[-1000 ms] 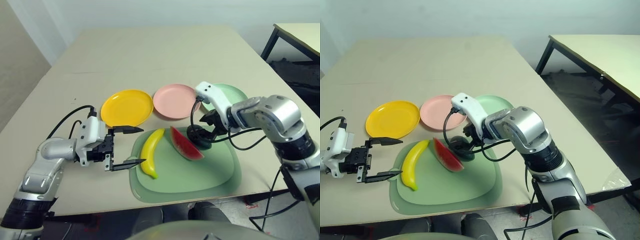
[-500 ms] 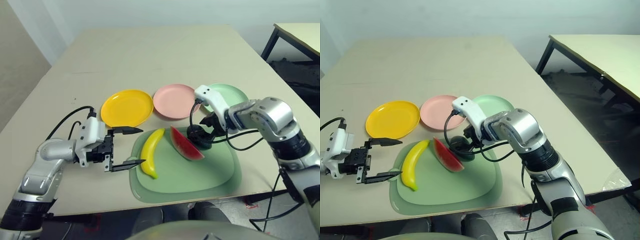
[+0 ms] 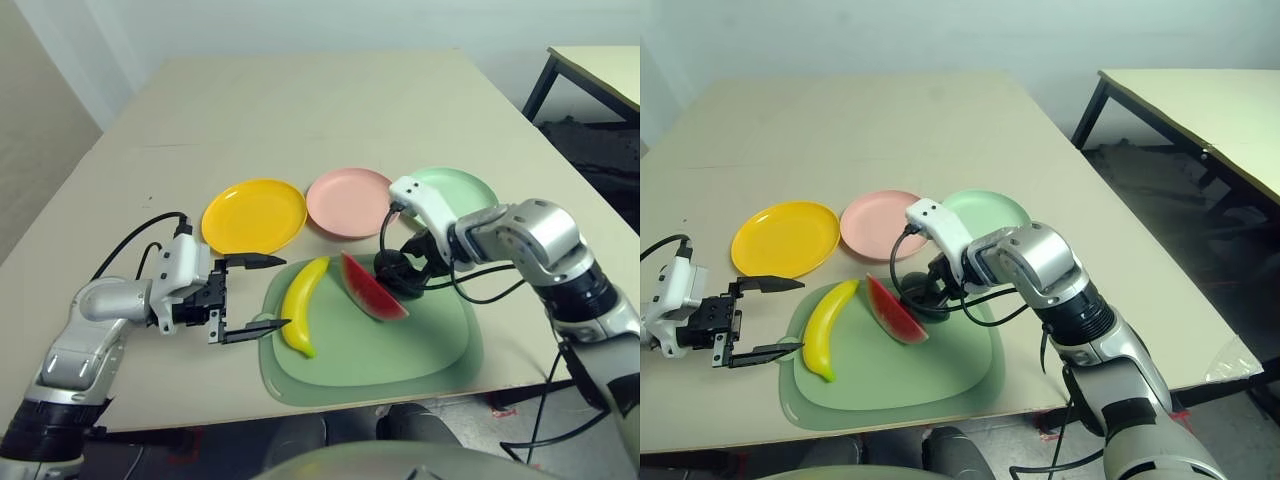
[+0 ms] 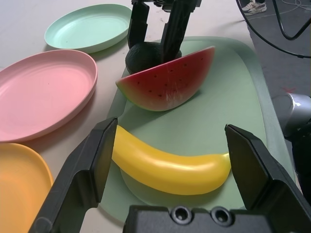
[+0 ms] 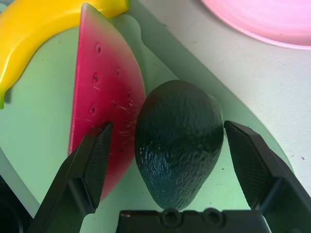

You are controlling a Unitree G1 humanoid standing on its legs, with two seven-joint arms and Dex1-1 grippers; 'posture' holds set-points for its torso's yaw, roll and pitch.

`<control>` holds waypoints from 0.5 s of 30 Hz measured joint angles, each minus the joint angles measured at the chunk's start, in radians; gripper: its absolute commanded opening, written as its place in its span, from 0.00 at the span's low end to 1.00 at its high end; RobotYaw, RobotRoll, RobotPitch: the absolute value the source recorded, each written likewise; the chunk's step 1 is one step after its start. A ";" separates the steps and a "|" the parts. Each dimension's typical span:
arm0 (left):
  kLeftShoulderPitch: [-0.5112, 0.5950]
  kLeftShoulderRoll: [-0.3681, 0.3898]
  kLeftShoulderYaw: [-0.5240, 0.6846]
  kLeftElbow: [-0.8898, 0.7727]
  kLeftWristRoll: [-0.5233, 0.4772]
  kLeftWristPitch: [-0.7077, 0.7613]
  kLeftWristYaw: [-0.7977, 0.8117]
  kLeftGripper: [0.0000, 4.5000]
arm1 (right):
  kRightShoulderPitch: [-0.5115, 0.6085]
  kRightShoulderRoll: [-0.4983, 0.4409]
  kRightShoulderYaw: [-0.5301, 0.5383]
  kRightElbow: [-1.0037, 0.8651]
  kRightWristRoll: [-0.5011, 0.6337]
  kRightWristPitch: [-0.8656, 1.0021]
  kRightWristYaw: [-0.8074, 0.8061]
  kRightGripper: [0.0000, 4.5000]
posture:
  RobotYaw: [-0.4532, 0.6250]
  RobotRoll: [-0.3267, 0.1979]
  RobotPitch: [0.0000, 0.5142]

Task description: Place the fruits into color-matched plates.

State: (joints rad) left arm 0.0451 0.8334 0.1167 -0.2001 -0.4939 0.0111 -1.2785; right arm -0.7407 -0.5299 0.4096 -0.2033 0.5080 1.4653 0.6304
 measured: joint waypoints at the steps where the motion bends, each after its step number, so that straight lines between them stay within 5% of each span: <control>1: 0.001 0.000 0.001 0.000 0.000 0.000 0.000 1.00 | 0.001 -0.002 0.001 0.000 0.000 -0.002 0.001 1.00 | 0.50 0.62 0.03; 15: 0.001 0.003 0.004 0.000 -0.003 0.000 0.000 1.00 | 0.010 -0.009 0.015 0.017 -0.006 -0.027 0.007 1.00 | 0.50 0.62 0.03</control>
State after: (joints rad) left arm 0.0463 0.8361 0.1212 -0.2003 -0.4966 0.0110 -1.2784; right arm -0.7310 -0.5385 0.4246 -0.1865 0.5024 1.4388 0.6371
